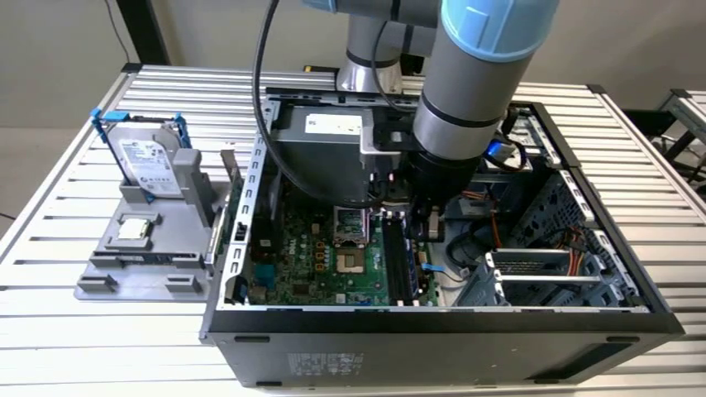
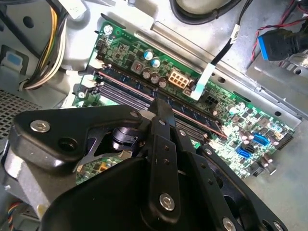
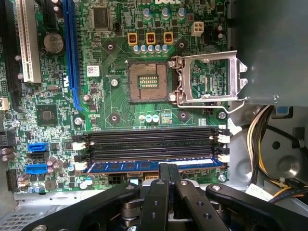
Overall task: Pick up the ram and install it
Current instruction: 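Press down the ram until it locks into place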
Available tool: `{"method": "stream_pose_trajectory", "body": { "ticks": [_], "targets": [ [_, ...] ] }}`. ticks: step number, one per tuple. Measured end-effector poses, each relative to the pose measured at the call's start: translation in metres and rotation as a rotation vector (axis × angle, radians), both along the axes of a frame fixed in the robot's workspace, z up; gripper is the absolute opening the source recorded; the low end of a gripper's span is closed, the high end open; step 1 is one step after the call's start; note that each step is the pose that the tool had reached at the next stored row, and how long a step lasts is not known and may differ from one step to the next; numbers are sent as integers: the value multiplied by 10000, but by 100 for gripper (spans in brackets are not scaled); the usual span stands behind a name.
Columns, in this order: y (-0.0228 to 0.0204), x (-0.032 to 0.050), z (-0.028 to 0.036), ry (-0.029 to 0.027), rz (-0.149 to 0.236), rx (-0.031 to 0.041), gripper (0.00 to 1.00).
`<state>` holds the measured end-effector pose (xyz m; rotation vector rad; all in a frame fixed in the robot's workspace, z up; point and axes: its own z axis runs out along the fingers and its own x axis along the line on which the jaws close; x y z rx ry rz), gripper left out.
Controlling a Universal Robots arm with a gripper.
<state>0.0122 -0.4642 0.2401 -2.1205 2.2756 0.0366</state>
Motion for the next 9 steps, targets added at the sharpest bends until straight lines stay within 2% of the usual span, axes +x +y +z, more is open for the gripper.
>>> {"method": "stream_pose_trajectory", "body": {
  "ticks": [5,9],
  "targets": [
    [-21,3,-34,10,0,7,0],
    [-23,3,-105,16,0,7,0]
  ]
}}
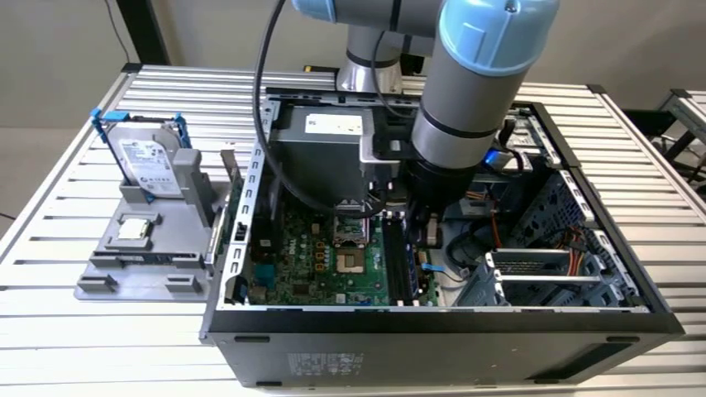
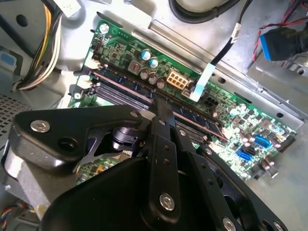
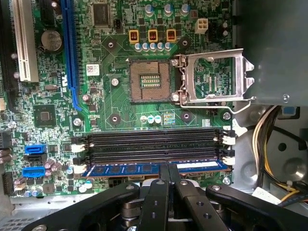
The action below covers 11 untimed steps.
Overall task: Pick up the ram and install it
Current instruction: 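Press down the ram until it locks into place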
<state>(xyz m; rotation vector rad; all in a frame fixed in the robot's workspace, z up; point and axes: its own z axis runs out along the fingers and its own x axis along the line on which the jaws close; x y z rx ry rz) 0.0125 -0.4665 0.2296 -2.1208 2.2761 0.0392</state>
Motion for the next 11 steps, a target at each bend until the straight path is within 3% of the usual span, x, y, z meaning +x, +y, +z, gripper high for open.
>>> {"method": "stream_pose_trajectory", "body": {
  "ticks": [8,11],
  "targets": [
    [-1,0,-131,6,1,-21,0],
    [4,1,-95,6,-1,-18,0]
  ]
}}
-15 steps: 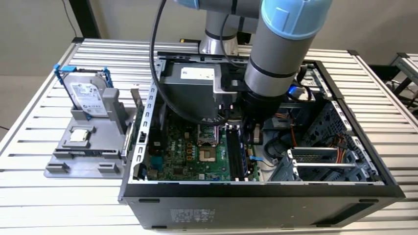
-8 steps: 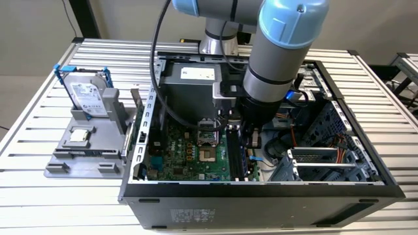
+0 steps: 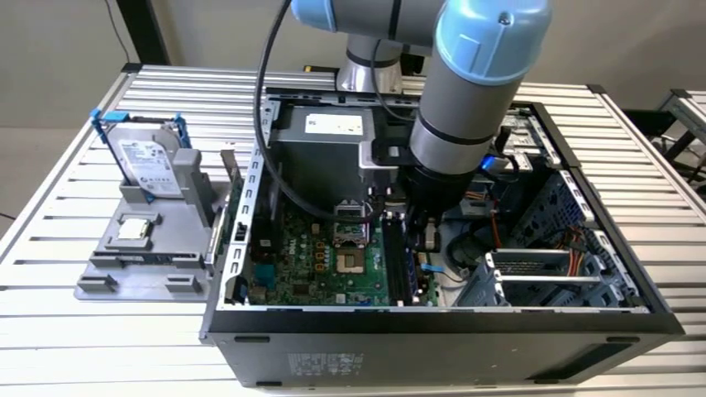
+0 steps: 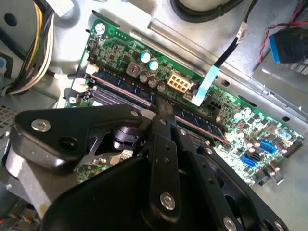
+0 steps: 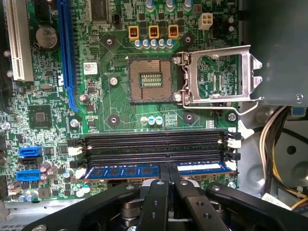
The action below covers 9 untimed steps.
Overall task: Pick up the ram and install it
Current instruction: 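Press down the ram until it locks into place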
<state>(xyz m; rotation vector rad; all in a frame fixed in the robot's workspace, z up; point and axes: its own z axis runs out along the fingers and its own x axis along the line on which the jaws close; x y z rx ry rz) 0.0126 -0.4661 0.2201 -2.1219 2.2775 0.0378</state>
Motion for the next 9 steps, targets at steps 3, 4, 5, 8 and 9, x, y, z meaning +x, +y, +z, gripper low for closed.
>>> {"method": "stream_pose_trajectory", "body": {
  "ticks": [3,4,5,8,9],
  "targets": [
    [-4,-1,125,-5,1,15,0],
    [-3,0,169,-6,1,16,0],
    [-3,0,215,-7,1,18,0],
    [-4,-1,353,-5,1,12,0],
    [-4,-1,399,-6,0,15,0]
  ]
}}
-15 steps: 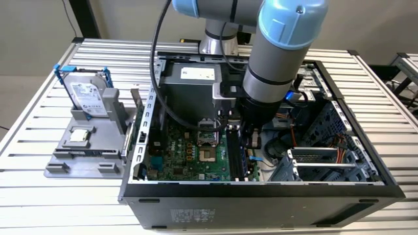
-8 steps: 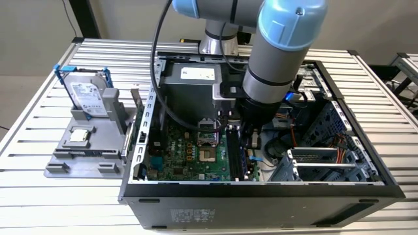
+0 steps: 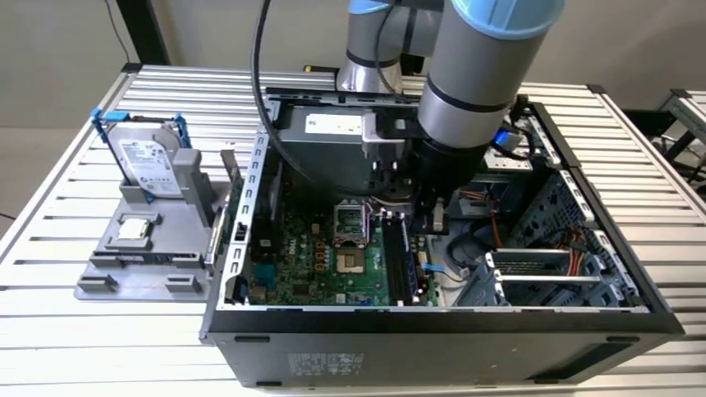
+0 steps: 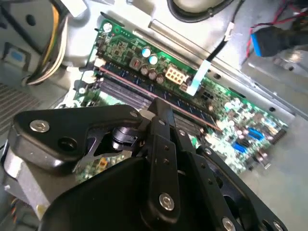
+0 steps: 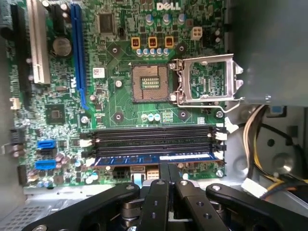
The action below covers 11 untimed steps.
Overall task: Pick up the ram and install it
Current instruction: 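Press down the ram until it locks into place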
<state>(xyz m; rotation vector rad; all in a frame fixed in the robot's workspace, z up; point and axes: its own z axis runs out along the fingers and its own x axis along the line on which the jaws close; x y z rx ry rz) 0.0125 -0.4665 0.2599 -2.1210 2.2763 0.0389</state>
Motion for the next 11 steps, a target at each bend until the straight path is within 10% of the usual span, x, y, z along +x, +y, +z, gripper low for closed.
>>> {"method": "stream_pose_trajectory", "body": {
  "ticks": [11],
  "targets": [
    [-1,0,496,1,1,-4,0]
  ]
}}
